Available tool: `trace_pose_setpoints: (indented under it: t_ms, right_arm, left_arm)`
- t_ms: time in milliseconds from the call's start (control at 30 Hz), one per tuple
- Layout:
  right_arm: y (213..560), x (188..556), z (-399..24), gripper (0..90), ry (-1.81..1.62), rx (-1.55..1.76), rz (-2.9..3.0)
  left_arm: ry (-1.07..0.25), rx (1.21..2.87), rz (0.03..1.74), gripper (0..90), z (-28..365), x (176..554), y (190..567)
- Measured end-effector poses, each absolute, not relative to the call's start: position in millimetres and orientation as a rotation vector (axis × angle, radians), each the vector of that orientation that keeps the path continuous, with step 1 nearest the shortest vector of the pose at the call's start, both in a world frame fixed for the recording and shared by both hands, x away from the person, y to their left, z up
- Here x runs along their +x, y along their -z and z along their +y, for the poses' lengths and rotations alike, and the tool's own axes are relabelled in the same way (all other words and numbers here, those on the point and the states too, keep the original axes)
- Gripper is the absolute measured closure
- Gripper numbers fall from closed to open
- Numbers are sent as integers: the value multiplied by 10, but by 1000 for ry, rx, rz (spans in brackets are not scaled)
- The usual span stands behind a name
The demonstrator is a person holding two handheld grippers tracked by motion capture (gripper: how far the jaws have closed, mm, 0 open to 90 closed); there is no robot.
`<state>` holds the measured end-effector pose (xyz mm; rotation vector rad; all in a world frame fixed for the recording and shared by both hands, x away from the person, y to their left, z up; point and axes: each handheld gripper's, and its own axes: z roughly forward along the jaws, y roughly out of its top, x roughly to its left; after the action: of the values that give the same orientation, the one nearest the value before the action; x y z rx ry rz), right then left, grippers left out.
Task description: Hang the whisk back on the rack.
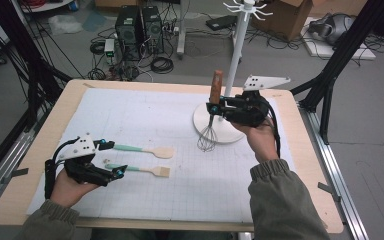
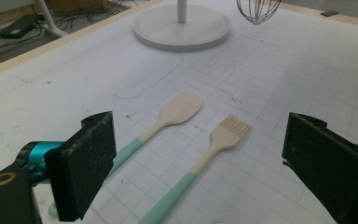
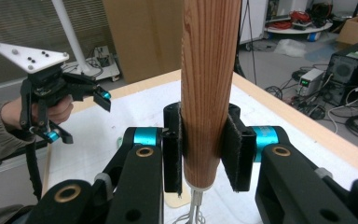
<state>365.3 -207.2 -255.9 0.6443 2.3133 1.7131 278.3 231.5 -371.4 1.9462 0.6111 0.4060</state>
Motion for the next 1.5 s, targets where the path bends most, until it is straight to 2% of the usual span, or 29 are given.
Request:
trace_pose_setpoints:
  t_ms: [1100, 1500]
  right_arm:
    - [1918, 4214, -2365, 719, -1660, 700, 2245]
    - [1816, 4332, -2480, 719, -1642, 758, 2211]
  left_arm:
    - [-401, 1935, 604, 102, 2320, 2774, 3695]
    - [-402, 1926, 605, 103, 2329, 2774, 3697]
